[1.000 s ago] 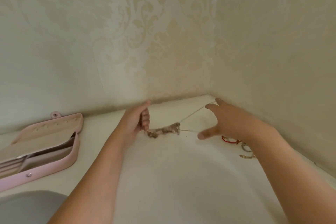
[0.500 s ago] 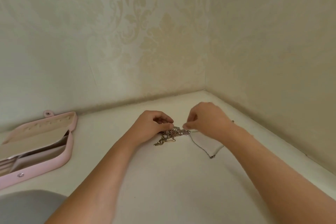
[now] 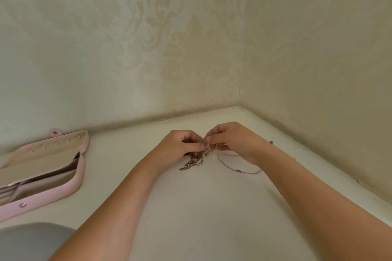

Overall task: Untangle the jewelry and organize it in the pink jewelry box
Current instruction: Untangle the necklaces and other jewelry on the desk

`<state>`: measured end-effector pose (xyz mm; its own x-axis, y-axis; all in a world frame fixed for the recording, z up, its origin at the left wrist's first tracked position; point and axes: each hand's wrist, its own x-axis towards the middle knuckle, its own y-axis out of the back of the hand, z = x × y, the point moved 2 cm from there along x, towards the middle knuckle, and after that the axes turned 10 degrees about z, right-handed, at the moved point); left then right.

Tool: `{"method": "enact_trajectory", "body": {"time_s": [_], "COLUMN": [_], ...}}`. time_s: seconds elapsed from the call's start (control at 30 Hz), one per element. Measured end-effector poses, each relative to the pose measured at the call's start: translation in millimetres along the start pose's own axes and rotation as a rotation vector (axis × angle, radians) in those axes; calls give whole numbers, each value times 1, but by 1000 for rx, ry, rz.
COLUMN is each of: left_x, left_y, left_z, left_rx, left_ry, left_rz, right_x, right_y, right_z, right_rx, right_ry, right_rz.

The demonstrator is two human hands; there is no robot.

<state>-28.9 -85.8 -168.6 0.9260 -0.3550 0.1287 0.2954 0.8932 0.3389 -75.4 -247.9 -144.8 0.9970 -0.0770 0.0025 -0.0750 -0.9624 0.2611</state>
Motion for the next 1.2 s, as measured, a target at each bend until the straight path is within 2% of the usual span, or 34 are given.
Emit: {"method": "enact_trajectory", "body": {"time_s": [0.13, 0.27, 0.43, 0.67, 0.83, 1.07, 1.2], "left_x": [0, 0, 2, 3, 6, 7, 10], "left_y": [-1, -4, -7, -6, -4, 0, 2], "left_z": [2, 7, 3, 2, -2, 3, 2], "left_rx": [-198, -429, -440, -405, -343, -585, -659], "left_ry": [31, 78, 126, 110, 116, 123, 147], "left_rz": [-70, -138, -216, -206, -142, -84, -63], "right_x": [0, 2, 5, 0, -1, 3, 1], "right_y": [4, 3, -4, -8, -10, -6, -9], "right_z": [-2, -1, -2, -5, -6, -1, -3], "right_rx": [285, 336, 280, 22, 11, -202, -183], "right_ry": [-45, -47, -1, 224, 255, 267, 280], "right_rz": [-64, -61, 0, 60, 44, 176, 180]}}
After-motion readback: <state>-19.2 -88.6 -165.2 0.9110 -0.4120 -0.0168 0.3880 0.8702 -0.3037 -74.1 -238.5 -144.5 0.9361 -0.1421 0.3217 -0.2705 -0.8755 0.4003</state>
